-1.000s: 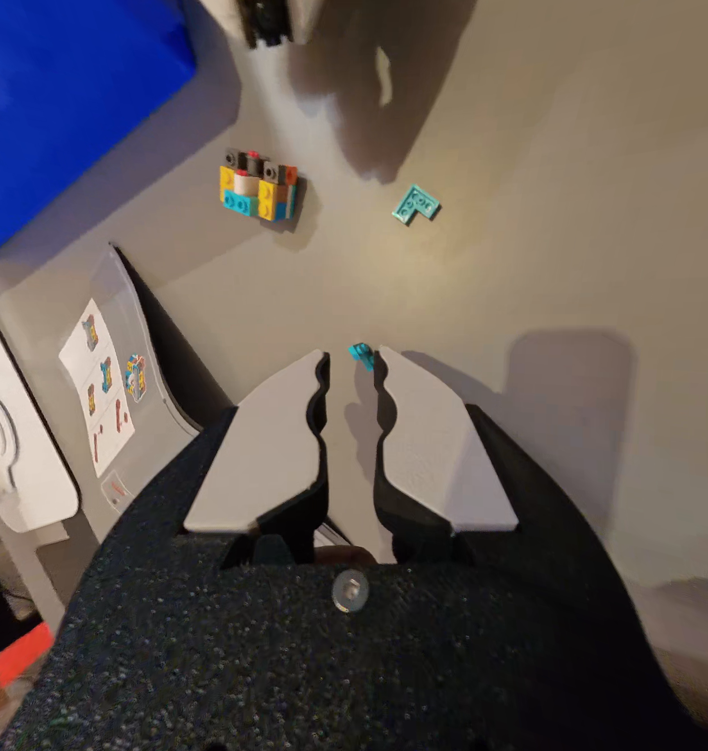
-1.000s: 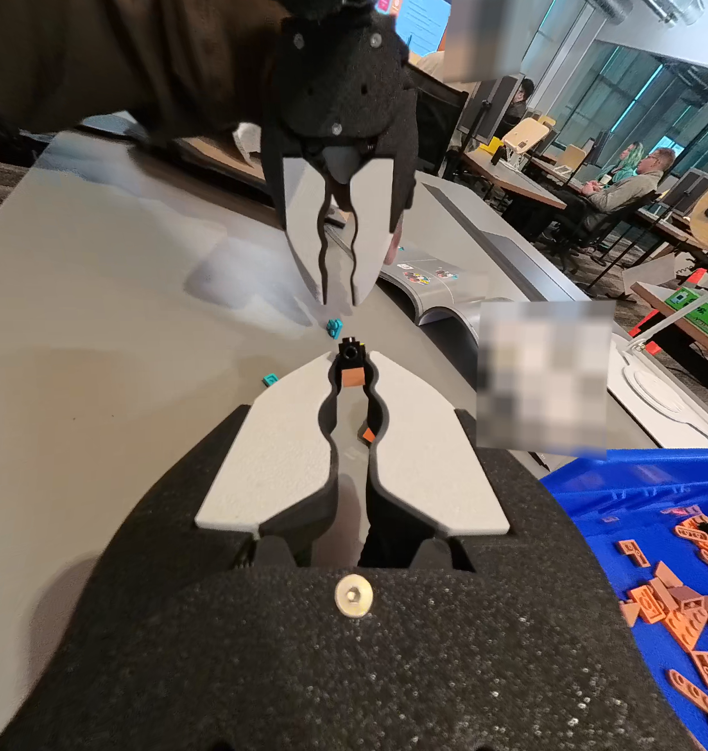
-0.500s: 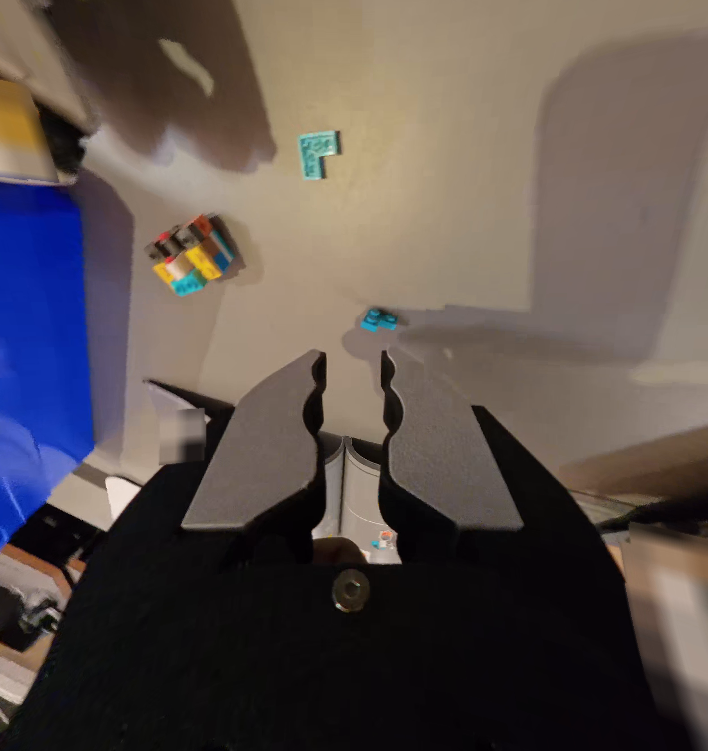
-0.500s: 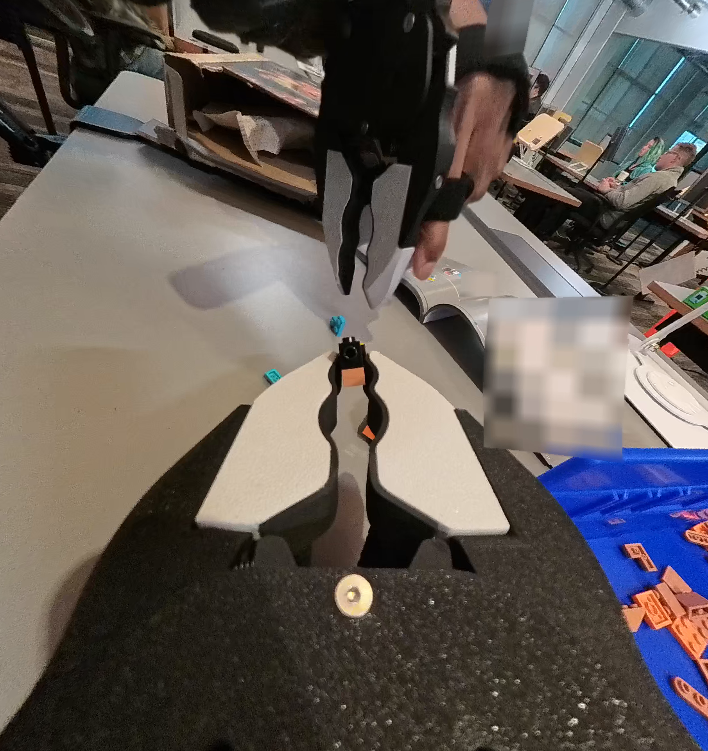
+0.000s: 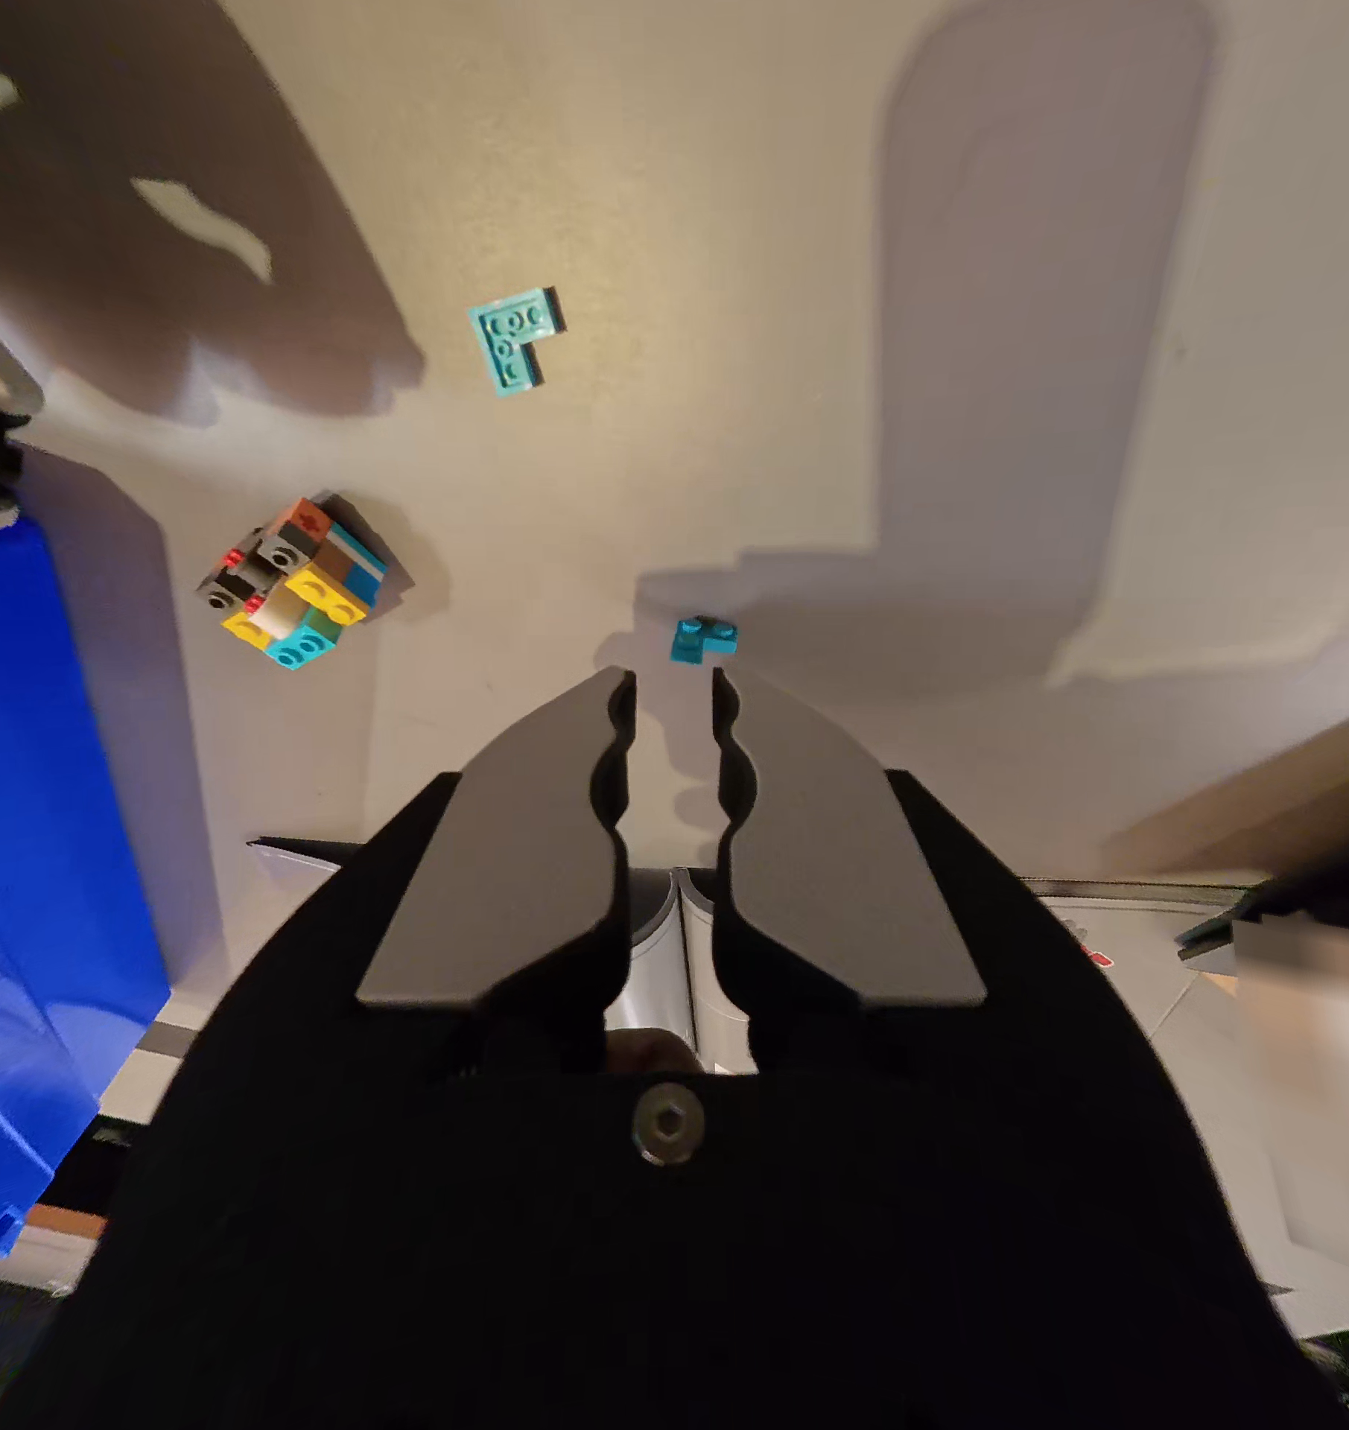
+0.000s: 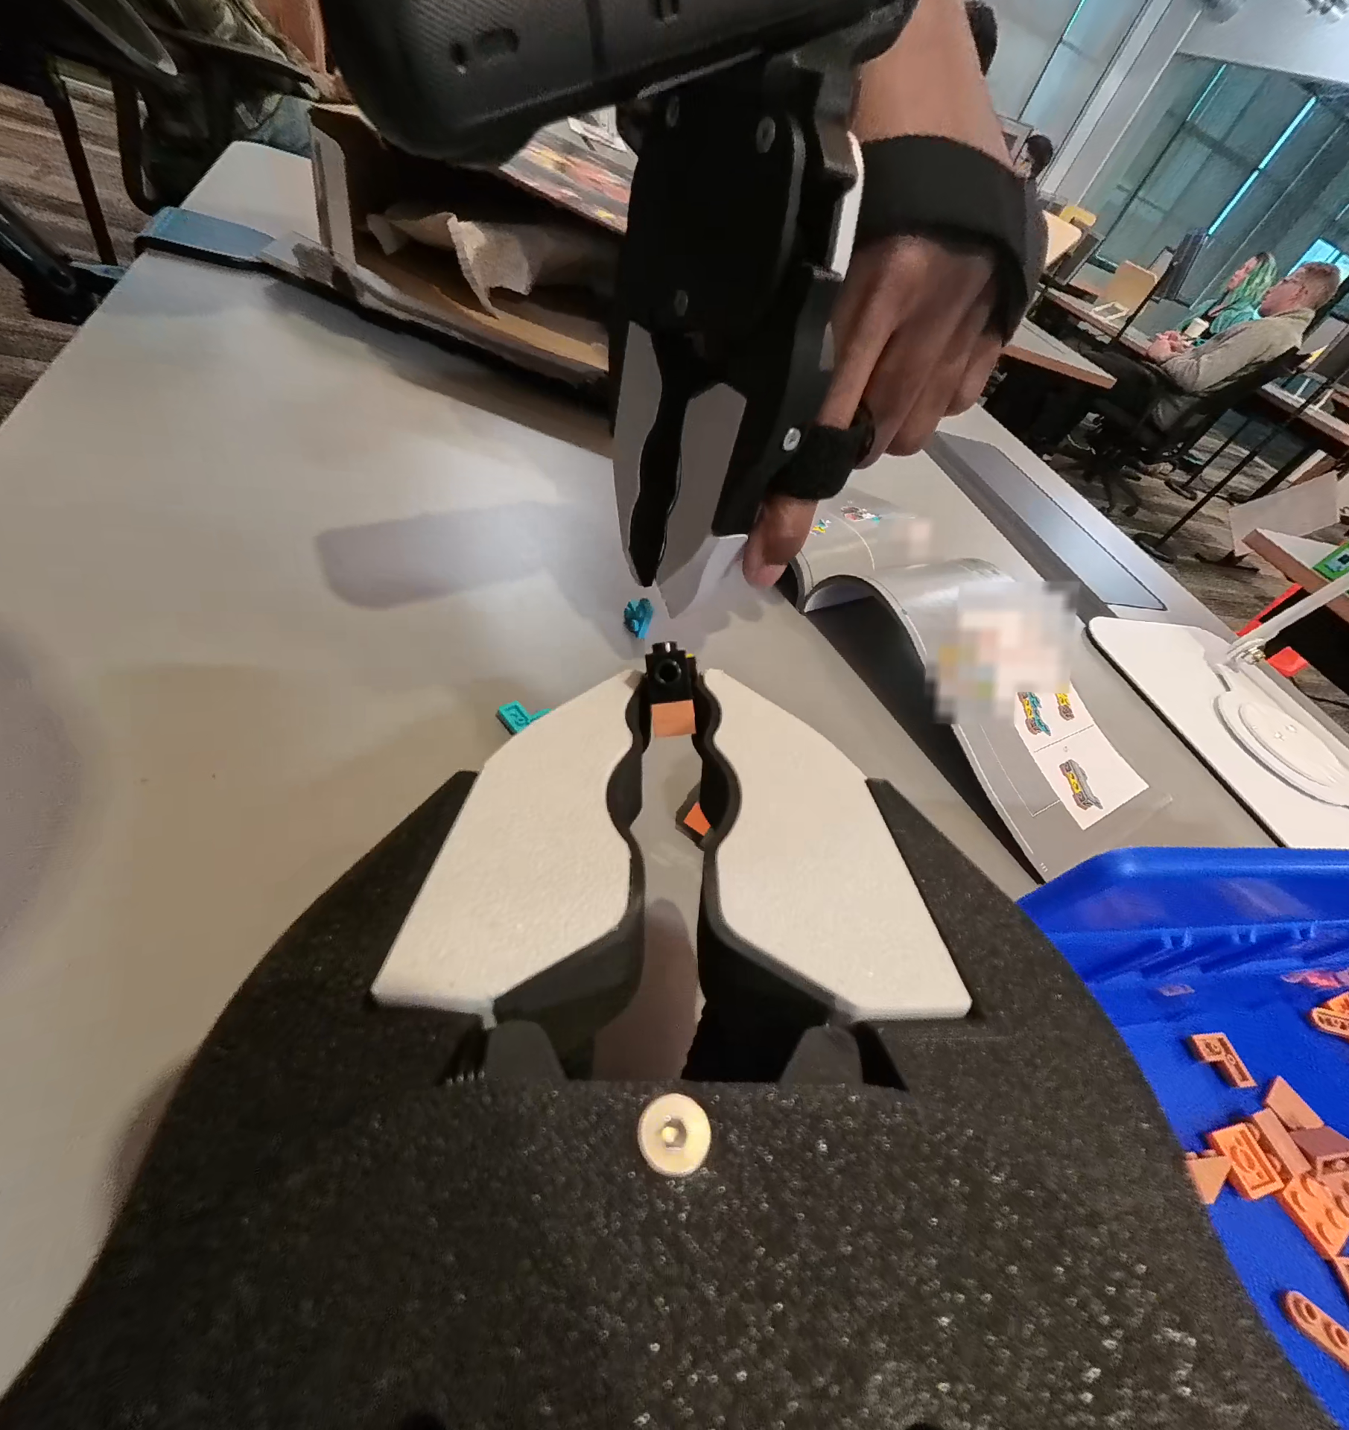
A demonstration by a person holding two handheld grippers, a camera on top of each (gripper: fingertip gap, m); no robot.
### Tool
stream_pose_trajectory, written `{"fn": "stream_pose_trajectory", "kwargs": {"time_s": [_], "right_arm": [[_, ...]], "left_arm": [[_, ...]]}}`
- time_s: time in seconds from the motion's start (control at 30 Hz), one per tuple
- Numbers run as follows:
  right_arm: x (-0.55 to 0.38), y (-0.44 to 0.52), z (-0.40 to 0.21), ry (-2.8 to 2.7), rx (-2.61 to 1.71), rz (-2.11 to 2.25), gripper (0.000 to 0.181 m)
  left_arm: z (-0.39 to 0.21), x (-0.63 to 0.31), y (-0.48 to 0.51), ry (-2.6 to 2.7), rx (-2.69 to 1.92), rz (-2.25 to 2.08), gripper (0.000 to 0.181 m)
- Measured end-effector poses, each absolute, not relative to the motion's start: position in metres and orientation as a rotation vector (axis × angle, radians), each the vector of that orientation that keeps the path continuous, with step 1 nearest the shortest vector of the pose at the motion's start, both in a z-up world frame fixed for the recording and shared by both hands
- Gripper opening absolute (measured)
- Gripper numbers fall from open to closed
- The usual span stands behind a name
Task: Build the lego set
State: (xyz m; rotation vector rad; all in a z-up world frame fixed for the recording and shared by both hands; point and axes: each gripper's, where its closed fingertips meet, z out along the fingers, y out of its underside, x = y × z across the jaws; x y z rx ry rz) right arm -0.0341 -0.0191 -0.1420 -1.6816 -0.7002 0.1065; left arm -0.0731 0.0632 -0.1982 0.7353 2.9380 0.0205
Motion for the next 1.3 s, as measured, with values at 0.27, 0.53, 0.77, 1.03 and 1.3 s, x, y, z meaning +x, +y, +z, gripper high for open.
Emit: {"fn": "stream_pose_trajectory", "kwargs": {"time_s": [0.27,0.53,0.77,1.03,1.3], "right_arm": [[-0.034,-0.019,-0.142,-0.701,-1.682,0.108,0.009],[-0.034,-0.019,-0.142,-0.701,-1.682,0.109,0.009],[-0.034,-0.018,-0.141,-0.701,-1.679,0.103,0.009],[-0.024,-0.016,-0.130,-0.608,-1.627,0.056,0.010],[-0.005,-0.009,-0.101,-0.378,-1.522,-0.061,0.010]], "left_arm": [[-0.205,-0.075,0.061,2.963,0.751,0.010,0.018],[-0.208,-0.076,0.062,2.966,0.761,0.019,0.017],[-0.209,-0.075,0.061,2.973,0.632,-0.035,0.008],[-0.150,-0.037,0.037,2.473,-0.413,-0.716,0.008],[-0.112,0.006,0.021,1.749,-1.229,-1.226,0.008]]}}
